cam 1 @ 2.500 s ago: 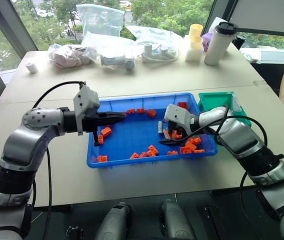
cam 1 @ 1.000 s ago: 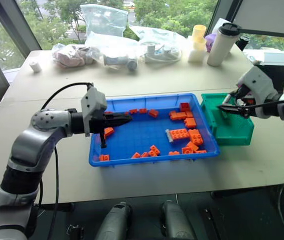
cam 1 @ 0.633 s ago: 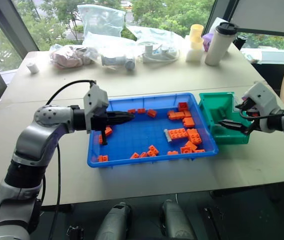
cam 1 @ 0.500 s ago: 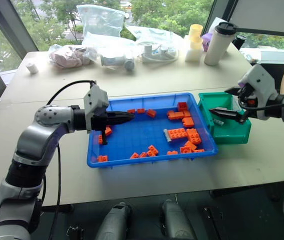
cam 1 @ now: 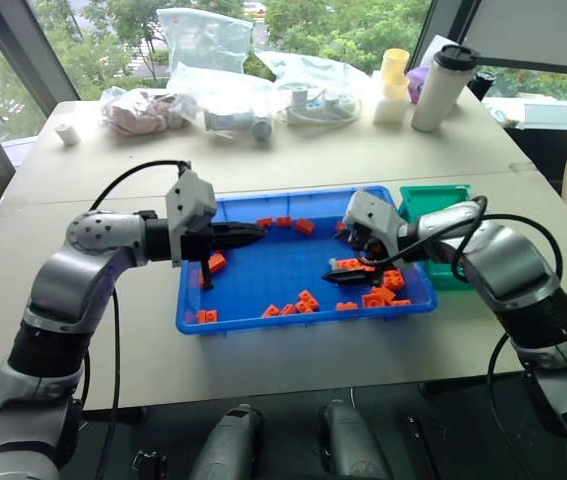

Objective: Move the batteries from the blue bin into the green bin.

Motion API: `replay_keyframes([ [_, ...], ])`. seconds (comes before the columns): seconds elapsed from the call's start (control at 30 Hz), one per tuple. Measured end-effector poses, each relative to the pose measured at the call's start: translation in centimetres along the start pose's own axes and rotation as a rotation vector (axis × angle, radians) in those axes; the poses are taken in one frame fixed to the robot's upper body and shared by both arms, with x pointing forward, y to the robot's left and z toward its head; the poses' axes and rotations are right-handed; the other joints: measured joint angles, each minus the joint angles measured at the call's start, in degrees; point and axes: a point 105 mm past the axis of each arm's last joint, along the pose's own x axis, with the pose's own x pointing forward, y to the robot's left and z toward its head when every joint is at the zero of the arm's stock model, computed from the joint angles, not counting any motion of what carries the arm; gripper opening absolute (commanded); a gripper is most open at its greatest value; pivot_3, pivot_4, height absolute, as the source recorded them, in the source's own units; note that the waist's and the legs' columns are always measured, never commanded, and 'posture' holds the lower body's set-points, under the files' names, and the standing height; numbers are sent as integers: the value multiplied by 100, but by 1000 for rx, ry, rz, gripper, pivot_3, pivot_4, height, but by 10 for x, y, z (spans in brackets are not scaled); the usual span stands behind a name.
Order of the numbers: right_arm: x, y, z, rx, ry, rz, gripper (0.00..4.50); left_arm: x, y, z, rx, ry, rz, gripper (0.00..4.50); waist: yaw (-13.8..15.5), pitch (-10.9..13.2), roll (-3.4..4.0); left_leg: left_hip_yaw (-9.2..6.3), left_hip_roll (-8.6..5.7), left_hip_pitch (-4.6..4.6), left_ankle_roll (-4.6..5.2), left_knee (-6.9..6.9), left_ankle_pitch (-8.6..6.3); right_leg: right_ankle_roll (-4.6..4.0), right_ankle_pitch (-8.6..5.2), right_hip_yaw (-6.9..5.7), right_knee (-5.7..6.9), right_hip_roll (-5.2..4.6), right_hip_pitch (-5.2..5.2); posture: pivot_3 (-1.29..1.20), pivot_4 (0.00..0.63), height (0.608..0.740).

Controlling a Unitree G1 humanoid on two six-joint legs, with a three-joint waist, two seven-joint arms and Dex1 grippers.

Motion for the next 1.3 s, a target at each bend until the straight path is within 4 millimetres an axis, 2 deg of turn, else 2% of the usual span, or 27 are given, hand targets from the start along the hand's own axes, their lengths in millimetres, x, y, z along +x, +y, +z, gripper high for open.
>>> replay_keyframes([
  [0.07,10,-2,-6,11,32,-2,4476,-1,-1,-2,-8,3,10,0,-1,0,0,0,0,0,-1,0,1,0,0,0,1,0,-1,0,150,740],
  [0.23,19,-5,-19,20,93,-4,4476,-2,-2,-3,-11,6,24,0,4,0,0,0,-1,0,-4,0,2,0,0,0,1,0,-2,0,150,740],
  [0.43,20,-7,-27,21,129,1,4476,-6,0,-2,-9,10,46,0,-1,0,0,0,0,0,-2,-1,1,0,0,0,1,2,-3,0,150,740],
  [0.53,19,-5,-26,16,132,13,3674,-6,0,-2,-11,11,50,0,-1,0,0,0,0,0,-2,-1,1,0,0,0,1,3,-3,0,150,740],
  [0.7,19,-1,-21,-11,124,27,974,-6,-1,-2,-11,12,54,0,-1,0,0,-1,0,0,-2,-1,1,0,0,0,2,3,-3,0,150,740],
  [0.77,19,1,-18,-22,119,31,44,-6,-1,-2,-11,12,54,0,0,0,0,-1,0,0,-2,-1,1,0,0,0,1,2,-3,0,150,740],
  [0.9,20,4,-14,-39,106,38,44,-6,-1,-2,-11,12,54,0,1,0,0,0,-1,0,-2,-1,1,0,0,0,1,2,-3,0,150,740],
  [0.97,19,8,-5,-60,78,41,44,-6,-1,-2,-11,12,54,0,0,0,0,-1,0,0,-2,-1,1,0,0,0,2,2,-3,0,150,740],
  [1.1,6,6,16,-70,12,8,44,-6,-1,-2,-10,12,54,0,2,0,0,-2,0,0,0,-1,0,0,0,0,1,2,-3,0,150,740],
  [1.2,-6,2,16,-78,13,-22,44,-5,0,-2,-10,11,53,0,25,0,0,-2,-2,-1,6,-1,-4,0,0,-1,0,-1,-1,0,150,740],
  [1.3,-20,6,8,-87,22,-4,893,-4,1,-1,-8,8,52,0,27,0,0,-2,-3,0,20,0,-12,0,0,-3,-2,-1,3,0,150,740],
])
